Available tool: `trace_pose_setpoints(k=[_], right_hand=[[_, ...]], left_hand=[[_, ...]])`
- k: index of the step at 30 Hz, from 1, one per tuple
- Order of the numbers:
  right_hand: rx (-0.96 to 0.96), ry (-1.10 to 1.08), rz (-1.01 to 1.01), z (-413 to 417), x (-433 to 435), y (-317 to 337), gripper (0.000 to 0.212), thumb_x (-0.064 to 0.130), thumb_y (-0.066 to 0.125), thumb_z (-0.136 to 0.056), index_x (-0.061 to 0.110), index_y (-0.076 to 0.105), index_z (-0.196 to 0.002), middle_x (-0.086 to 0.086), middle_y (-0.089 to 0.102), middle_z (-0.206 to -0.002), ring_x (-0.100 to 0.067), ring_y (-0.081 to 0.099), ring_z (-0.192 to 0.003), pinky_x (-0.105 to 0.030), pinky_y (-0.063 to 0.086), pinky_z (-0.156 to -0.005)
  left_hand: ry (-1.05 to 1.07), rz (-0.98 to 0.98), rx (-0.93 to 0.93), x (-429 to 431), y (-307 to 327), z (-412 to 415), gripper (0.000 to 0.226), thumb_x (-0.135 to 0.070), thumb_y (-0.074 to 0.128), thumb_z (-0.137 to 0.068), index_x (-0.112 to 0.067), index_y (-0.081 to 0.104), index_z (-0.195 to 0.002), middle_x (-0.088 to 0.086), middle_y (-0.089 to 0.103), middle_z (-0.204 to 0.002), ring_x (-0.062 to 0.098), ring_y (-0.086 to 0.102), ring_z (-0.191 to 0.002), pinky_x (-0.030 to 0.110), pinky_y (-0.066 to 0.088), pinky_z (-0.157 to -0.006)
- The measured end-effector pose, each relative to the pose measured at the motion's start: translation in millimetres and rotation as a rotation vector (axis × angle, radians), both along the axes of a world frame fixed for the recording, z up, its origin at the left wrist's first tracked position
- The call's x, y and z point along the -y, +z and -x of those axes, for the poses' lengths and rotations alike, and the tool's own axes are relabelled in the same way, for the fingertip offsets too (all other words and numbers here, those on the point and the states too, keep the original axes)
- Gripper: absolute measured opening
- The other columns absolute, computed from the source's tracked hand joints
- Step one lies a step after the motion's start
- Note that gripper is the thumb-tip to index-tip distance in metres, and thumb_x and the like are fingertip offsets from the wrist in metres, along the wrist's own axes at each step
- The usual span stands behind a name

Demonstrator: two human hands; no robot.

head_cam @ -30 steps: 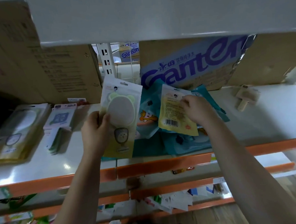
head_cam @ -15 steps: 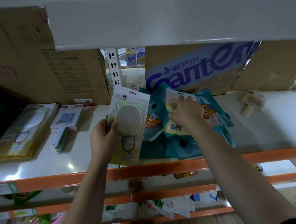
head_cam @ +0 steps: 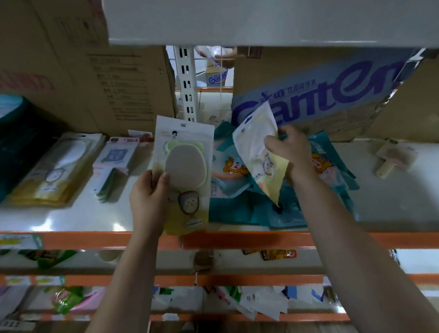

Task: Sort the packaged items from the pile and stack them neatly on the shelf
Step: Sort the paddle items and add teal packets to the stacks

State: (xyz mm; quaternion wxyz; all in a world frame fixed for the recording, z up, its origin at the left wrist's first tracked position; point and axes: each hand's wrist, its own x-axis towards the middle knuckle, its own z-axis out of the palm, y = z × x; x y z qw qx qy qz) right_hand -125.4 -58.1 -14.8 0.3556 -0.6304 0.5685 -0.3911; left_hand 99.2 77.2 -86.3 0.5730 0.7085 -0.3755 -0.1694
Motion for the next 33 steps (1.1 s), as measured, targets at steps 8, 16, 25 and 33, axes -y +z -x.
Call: trace_pose_setpoints(k=[8,16,25,33], right_hand=[[0.602,0.084,-0.382,-41.4,-18.0,-25.7,0.013,0.014,0.057,-0.095,0.003,0.058,-0.103,-0.004,0.06,-0.081,-0.013,0.059,-0.069,-0.024,0.049,-0.06],[0.611,0.125,-0.399,-129.4,-39.1,-41.5,0.006,0.011,0.062,-0.088,0.011,0.062,-0.082,0.0,0.064,-0.07,-0.014,0.063,-0.065,-0.022,0.049,-0.056],[0.73,0.039,-0.427,-225.8,-58.8,-65.6,0.015,0.018,0.062,-0.092,0.015,0.063,-0.107,-0.014,0.069,-0.109,-0.028,0.068,-0.097,-0.045,0.057,-0.085],[0.733,-0.048,-0.395,-261.1,-76.3,-80.9,0.02,0.025,0.058,-0.097,0.012,0.061,-0.112,-0.009,0.071,-0.101,-0.022,0.07,-0.086,-0.035,0.056,-0.069]], left_hand=[[0.073,0.042,-0.12,-16.7,0.3,-42.8,0.034,-0.036,0.058,-0.088,-0.002,0.06,-0.089,0.022,0.064,-0.088,0.036,0.061,-0.079,0.051,0.052,-0.07],[0.109,0.039,-0.161,-38.5,1.4,-135.4,0.046,-0.041,0.058,-0.085,0.005,0.053,-0.087,0.013,0.054,-0.076,0.022,0.053,-0.069,0.045,0.047,-0.061],[0.199,-0.104,0.001,-34.2,12.9,-280.7,0.017,-0.031,0.058,-0.095,-0.017,0.064,-0.088,0.006,0.066,-0.08,0.032,0.066,-0.082,0.046,0.054,-0.073],[0.095,-0.346,0.129,-2.2,5.6,-335.6,0.024,-0.029,0.055,-0.099,-0.008,0.06,-0.109,0.007,0.059,-0.088,0.013,0.052,-0.067,0.024,0.037,-0.053]])
